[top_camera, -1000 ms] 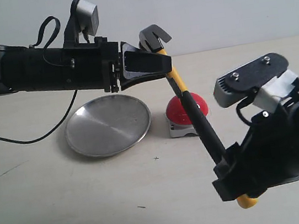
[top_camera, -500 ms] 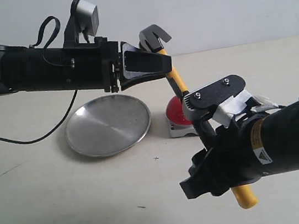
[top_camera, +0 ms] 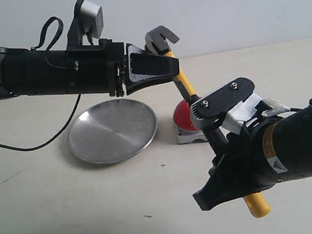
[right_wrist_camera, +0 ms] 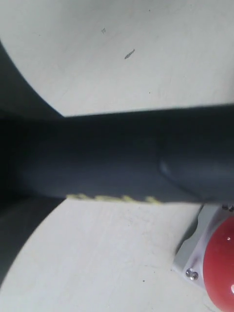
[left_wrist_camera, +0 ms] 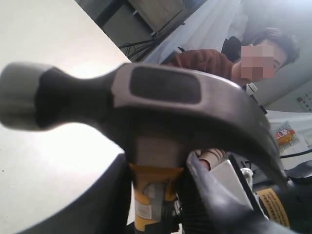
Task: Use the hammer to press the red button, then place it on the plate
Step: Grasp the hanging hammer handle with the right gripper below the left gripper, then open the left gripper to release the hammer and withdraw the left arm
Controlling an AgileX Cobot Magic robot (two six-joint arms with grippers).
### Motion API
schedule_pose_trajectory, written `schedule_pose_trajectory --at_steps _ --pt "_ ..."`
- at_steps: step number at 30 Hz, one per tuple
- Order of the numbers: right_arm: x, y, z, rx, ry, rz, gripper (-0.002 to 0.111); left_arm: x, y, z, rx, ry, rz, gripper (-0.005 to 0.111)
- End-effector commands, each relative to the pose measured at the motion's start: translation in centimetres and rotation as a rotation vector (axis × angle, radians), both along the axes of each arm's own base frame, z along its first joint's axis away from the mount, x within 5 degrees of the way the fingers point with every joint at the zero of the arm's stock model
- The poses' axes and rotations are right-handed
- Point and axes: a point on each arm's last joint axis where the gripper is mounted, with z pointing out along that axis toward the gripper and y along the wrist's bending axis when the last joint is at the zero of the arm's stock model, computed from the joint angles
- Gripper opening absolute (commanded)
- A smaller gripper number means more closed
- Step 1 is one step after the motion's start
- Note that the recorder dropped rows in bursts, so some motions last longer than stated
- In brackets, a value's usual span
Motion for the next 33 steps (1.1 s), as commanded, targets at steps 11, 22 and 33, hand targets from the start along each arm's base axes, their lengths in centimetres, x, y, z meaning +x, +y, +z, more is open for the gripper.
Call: schedule_pose_trajectory --at_steps 11,22,33 --pt "-0.7 -0.6 2.6 0.064 -0.073 -0.022 0.0 -0.1 0.0 1.1 -0.075 0.061 -0.002 0.08" --pt "-1.2 -1.3 3.9 0.076 -0.099 -0.052 0.0 -0.6 0.1 1.2 -0.027 0.033 -0.04 0.08" --pt "-1.3 -2.0 5.0 0.07 -0.165 -0.095 0.0 -1.5 0.9 3.0 0.016 -0.044 -0.072 0.08"
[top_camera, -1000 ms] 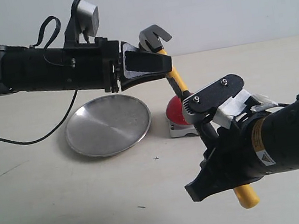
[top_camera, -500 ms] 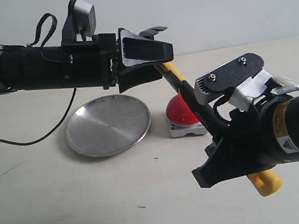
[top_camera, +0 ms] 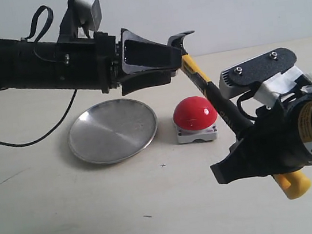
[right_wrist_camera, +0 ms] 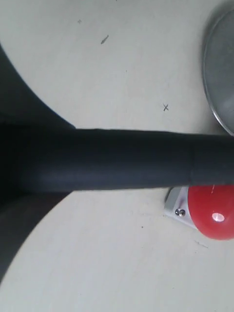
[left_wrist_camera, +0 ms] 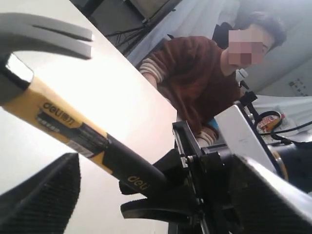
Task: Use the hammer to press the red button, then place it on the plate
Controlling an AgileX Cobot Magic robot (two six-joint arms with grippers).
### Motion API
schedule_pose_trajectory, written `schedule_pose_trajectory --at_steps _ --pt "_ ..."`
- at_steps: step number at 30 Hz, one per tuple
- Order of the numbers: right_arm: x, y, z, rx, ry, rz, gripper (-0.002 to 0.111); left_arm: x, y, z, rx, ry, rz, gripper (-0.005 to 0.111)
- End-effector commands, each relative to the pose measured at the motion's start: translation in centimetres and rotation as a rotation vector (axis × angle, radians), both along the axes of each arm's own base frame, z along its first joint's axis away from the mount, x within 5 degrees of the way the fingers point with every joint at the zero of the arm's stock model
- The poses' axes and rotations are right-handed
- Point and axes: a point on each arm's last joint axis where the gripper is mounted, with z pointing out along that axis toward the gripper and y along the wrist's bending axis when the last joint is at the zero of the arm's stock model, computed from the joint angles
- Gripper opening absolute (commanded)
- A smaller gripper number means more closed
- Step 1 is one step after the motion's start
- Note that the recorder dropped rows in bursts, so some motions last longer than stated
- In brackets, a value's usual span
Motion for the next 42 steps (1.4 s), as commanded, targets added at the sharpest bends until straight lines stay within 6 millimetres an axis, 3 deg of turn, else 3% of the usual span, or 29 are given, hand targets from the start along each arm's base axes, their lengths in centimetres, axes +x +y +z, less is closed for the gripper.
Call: schedule_pose_trajectory --at_steps 1,4,6,10,11,18,21,24,30,35,39,42 --pt "-0.1 -0.1 1.4 0.02 -0.081 0.032 0.0 -0.5 0.7 1.6 0.008 -0.051 -0.018 0.08" --pt "-0.4 -0.9 1.8 -0.029 -0.079 0.004 0.0 -0.7 1.9 2.6 0.053 -0.095 -0.022 0.075" --pt "-0.8 -1.7 2.2 -0.062 -0.082 -0.024 0.0 -0.8 2.8 3.3 0.08 -0.103 -0.01 0.064" --pt "-1.7 -2.9 3.2 -0.095 -0.086 -0.079 0.0 -1.4 4.9 5.4 0.125 -0.118 0.031 0.017" --pt "-2.0 -3.3 3.4 -0.097 -0.081 -0.097 0.0 -1.6 5.5 6.0 0.144 -0.133 0.041 0.0" --pt "-3.9 -4.7 3.9 -0.133 0.001 -0.126 0.0 -5.8 10.0 10.3 0.148 -0.25 0.161 0.0" --pt "-4.3 -4.9 4.1 -0.113 0.008 -0.138 0.0 -9.3 12.2 11.4 0.168 -0.313 0.23 0.0" --pt "-4.5 -4.7 4.1 -0.087 0.02 -0.139 0.0 -12.9 14.4 11.5 0.257 -0.412 0.436 0.0" --pt "-4.6 -3.3 4.1 0.036 0.043 -0.056 0.0 -20.3 17.3 9.1 0.268 -0.524 0.909 0.0" --pt "-4.5 -3.1 2.8 -0.033 0.151 -0.059 0.0 -25.5 18.6 6.2 0.159 -0.575 1.136 0.0" --pt "-3.6 -2.3 1.7 -0.055 0.179 -0.023 0.0 -28.1 19.4 3.7 0.142 -0.651 1.253 0.0" --pt "-3.0 -1.8 1.1 -0.066 0.184 -0.007 0.0 -27.9 20.1 2.2 0.182 -0.569 1.329 0.0"
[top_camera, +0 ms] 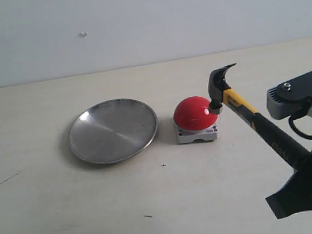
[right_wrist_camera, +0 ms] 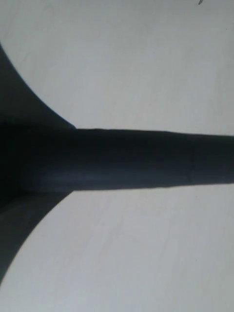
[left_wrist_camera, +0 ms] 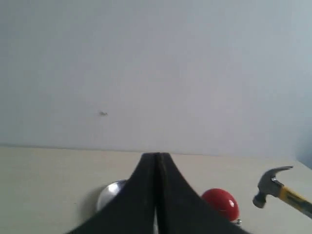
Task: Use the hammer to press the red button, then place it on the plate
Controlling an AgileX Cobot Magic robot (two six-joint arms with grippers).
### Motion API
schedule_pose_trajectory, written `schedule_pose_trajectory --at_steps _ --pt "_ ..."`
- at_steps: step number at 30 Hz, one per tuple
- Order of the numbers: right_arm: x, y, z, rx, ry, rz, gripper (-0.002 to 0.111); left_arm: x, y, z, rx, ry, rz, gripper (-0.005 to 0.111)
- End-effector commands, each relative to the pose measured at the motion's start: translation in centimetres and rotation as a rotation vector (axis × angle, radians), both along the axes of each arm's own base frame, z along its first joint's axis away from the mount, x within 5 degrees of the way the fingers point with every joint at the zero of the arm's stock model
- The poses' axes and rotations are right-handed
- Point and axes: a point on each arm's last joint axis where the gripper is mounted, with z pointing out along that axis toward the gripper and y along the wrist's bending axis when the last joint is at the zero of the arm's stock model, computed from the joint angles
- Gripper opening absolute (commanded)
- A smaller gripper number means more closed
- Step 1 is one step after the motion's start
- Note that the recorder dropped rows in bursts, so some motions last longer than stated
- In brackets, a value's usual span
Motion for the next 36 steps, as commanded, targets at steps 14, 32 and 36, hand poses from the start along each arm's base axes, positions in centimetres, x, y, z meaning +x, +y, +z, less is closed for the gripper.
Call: schedule_pose_trajectory --at_steps 14,32,36 --pt "4.0 2.1 1.5 0.0 -0.135 0.075 0.0 1.3 2.6 -3.6 -0.041 0.01 0.287 0.0" --pt "7.1 -0.9 0.5 -0.001 -0.056 0.104 0.0 1.8 2.6 -5.5 -0.114 0.06 0.285 0.0" --pt "7.3 -0.8 0.6 0.002 -0.078 0.12 0.0 1.8 2.5 -5.7 -0.135 0.076 0.276 0.0"
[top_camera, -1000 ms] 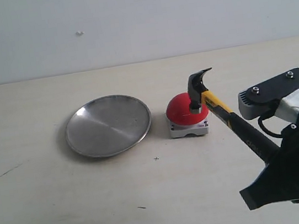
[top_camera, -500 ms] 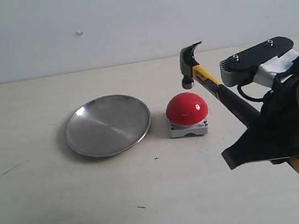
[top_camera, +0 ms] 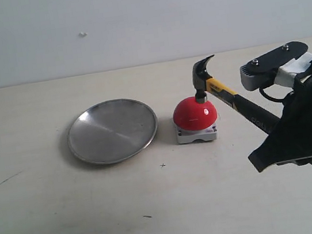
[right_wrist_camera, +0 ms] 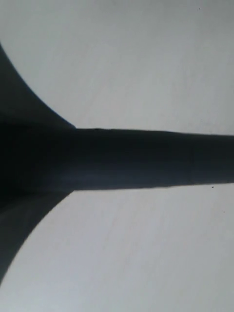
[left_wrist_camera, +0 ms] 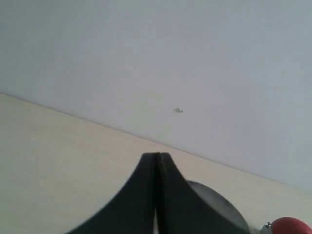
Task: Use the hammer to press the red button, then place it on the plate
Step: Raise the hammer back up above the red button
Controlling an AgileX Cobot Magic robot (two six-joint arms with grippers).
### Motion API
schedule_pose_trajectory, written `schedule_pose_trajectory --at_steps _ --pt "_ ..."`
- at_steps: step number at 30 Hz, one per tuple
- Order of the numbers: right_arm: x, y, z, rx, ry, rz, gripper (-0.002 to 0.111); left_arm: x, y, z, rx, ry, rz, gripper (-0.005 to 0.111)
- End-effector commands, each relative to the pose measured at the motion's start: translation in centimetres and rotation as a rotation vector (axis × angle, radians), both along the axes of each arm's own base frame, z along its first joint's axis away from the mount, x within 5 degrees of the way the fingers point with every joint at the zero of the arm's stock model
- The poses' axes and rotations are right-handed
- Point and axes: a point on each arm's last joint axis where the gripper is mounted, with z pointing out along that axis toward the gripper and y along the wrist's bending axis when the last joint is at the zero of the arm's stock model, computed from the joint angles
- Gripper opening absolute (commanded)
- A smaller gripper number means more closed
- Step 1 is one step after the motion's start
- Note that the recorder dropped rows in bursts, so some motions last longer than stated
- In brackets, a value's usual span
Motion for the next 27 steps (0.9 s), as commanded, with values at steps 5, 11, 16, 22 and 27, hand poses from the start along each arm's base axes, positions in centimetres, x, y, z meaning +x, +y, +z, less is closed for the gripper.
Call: schedule_pose_trajectory --at_steps 5,11,16,22,27 --pt "2.0 0.8 1.6 0.043 -0.099 0.019 0.0 0.3 -0.1 -1.4 -0.084 0.048 -0.016 0.0" --pt "2.7 1.3 2.8 0.117 -0.196 0.007 0.0 0.5 -0.6 -3.3 -0.278 0.138 -0.052 0.0" --pt "2.5 1.1 2.5 0.074 -0.16 0.019 0.0 0.5 -0.6 -4.0 -0.267 0.16 -0.051 0.0" --pt "3.2 1.2 1.5 0.038 -0.144 0.038 0.0 0.5 -0.6 -4.0 -0.267 0.16 -0.051 0.0" --pt "3.0 0.9 1.2 0.006 -0.108 0.04 0.0 0.5 -0.6 -4.0 -0.267 0.16 -0.051 0.0"
